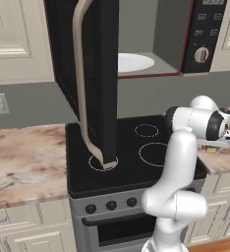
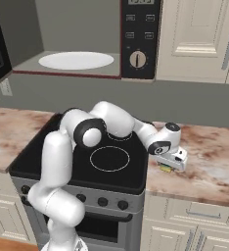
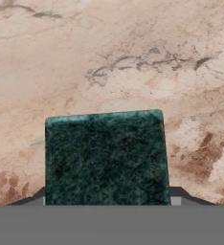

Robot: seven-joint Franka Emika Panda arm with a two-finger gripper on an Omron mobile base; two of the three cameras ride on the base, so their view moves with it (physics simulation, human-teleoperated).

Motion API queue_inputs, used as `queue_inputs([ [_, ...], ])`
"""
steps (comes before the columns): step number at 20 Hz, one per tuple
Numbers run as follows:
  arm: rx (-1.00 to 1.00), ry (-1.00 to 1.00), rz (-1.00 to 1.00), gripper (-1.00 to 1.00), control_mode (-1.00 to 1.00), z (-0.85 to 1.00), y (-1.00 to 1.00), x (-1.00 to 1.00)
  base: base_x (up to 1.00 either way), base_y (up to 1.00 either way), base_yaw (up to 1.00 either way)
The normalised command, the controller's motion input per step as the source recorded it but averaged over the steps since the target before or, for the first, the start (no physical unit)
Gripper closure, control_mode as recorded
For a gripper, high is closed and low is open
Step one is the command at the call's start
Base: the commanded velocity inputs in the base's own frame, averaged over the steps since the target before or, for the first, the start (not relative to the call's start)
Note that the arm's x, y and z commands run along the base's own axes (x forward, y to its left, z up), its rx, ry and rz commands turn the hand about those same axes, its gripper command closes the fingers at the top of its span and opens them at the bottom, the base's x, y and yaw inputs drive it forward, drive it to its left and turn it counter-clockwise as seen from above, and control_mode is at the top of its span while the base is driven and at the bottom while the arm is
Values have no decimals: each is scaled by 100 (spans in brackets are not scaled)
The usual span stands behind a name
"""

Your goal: Place the sponge inside the microwave to prepare for sanitizing.

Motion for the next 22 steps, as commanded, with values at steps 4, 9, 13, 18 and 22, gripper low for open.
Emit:
queue_inputs([
  [4, -3, -13, 0, 100, -100, 38, 16, -30, 0, 0, 0],
  [9, -3, -14, 0, 100, -100, 69, 26, -52, 0, 0, 0],
  [13, -6, -6, 0, 100, -100, 74, 20, -59, 0, 0, 0],
  [18, -8, -5, 0, 100, -100, 96, 32, -64, 0, 0, 0],
  [22, -8, -7, 0, 100, -100, 98, 37, -70, 0, 0, 0],
])
